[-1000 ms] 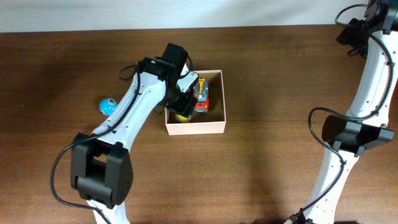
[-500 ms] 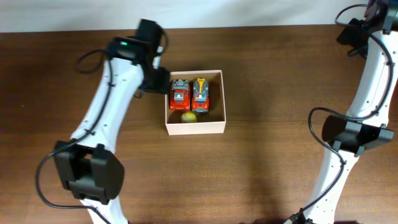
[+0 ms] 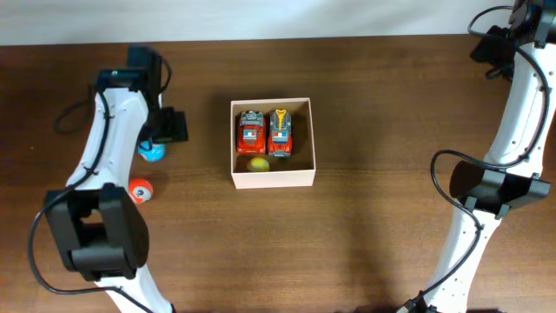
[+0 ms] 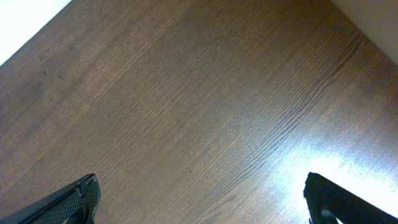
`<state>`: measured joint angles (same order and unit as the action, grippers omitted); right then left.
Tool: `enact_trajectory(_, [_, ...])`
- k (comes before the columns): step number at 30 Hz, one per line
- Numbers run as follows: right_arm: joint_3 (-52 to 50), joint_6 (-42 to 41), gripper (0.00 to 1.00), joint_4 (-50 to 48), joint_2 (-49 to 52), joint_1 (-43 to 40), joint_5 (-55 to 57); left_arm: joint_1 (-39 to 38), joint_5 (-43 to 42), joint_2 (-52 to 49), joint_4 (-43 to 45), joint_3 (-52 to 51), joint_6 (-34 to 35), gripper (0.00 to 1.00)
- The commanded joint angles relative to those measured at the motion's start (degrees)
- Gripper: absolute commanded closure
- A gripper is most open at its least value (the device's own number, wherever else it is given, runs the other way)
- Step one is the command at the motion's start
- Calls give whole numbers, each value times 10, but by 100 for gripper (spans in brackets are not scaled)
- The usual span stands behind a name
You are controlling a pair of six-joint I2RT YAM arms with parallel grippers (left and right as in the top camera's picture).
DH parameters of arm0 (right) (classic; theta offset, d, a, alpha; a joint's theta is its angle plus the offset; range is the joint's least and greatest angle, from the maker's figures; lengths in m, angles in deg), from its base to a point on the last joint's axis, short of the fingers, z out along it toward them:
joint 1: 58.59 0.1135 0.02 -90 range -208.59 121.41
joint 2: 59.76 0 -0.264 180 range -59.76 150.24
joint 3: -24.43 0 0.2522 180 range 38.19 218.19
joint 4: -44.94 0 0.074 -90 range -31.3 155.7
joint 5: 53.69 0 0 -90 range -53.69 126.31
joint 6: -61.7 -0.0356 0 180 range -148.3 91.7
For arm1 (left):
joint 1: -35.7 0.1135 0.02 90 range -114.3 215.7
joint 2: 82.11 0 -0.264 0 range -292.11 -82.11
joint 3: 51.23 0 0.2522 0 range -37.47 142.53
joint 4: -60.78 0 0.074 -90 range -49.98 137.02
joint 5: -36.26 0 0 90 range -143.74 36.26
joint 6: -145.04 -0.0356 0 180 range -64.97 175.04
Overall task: Pack container
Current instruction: 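Release the yellow ball in the box and raise the left gripper, then move the left gripper left and grasp the blue ball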
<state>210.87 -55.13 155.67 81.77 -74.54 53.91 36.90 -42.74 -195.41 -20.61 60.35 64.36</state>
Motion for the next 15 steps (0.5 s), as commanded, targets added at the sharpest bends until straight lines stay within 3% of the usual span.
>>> enact_trajectory(1, [9,-5,1,3,-17,-2,10,24,4,-16,30,-33,7,0])
enact_trajectory(15, [9,-5,1,3,-17,-2,10,38,-8,-77,138,-69,7,0])
